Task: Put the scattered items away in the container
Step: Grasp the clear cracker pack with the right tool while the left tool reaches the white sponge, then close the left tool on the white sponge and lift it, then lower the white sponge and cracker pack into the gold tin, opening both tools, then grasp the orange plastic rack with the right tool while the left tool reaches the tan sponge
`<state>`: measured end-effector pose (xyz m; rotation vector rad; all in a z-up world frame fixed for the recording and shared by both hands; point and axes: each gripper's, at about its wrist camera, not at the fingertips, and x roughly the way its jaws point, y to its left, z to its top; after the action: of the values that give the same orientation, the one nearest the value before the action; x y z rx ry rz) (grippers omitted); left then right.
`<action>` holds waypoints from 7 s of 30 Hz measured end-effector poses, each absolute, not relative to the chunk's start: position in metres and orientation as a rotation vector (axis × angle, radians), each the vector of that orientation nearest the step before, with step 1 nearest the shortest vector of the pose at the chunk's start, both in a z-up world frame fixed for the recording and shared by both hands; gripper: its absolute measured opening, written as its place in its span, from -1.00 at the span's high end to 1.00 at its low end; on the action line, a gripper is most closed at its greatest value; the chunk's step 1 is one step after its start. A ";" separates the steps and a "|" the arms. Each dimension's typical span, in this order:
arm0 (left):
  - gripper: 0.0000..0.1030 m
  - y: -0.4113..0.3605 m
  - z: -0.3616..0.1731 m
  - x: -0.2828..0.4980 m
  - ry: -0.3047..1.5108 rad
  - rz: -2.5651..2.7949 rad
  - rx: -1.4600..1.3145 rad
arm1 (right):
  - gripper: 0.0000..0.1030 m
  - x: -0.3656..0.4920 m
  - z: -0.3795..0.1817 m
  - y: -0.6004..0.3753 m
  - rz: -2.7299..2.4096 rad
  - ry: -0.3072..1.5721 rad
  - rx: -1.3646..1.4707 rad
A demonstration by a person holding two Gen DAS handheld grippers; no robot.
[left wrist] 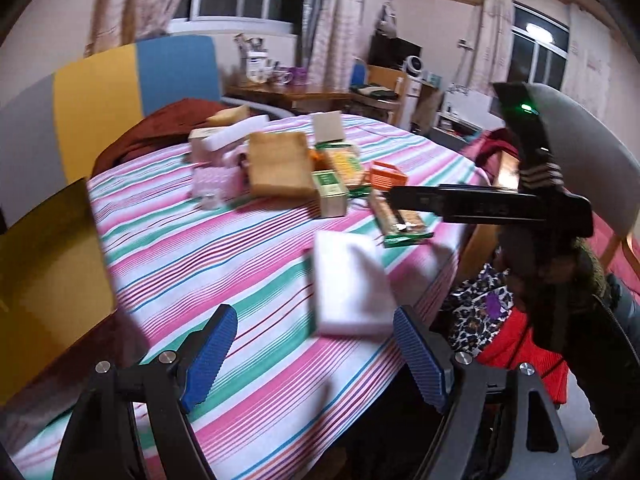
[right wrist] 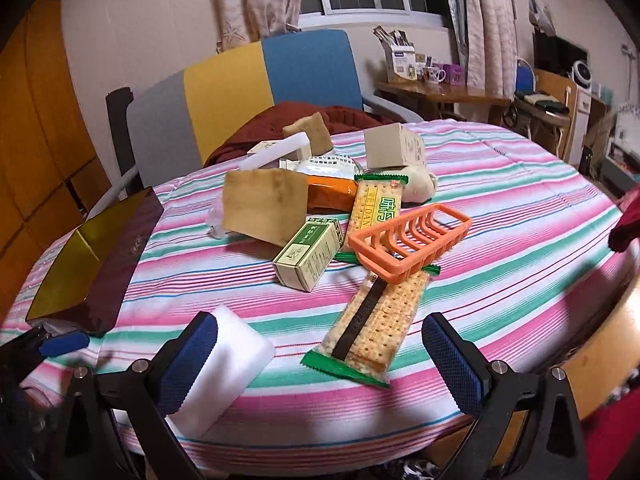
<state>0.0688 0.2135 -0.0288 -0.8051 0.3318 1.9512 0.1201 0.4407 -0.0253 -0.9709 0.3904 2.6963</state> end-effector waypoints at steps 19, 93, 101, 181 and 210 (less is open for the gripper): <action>-0.59 0.268 -0.058 0.057 0.428 1.876 -0.789 | -1.00 0.099 -0.056 0.466 2.570 0.423 -0.955; 0.47 0.180 -0.019 0.028 0.098 2.051 -0.799 | 0.07 0.110 -0.059 0.393 2.834 0.367 -1.024; 0.46 0.117 0.003 -0.010 0.037 2.250 -0.828 | 0.07 0.079 -0.035 0.351 2.966 0.298 -1.038; 0.00 0.230 -0.060 0.037 0.328 1.780 -0.965 | -0.76 0.038 -0.020 0.466 2.689 -0.422 -1.803; -0.30 0.283 -0.017 -0.023 0.235 1.929 -0.944 | -0.03 0.076 -0.030 0.465 2.596 -0.042 -1.548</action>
<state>-0.0229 0.2826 -0.0168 -0.9444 0.2348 1.9291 0.0760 0.4654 -0.0304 -1.5485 -0.0416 2.5959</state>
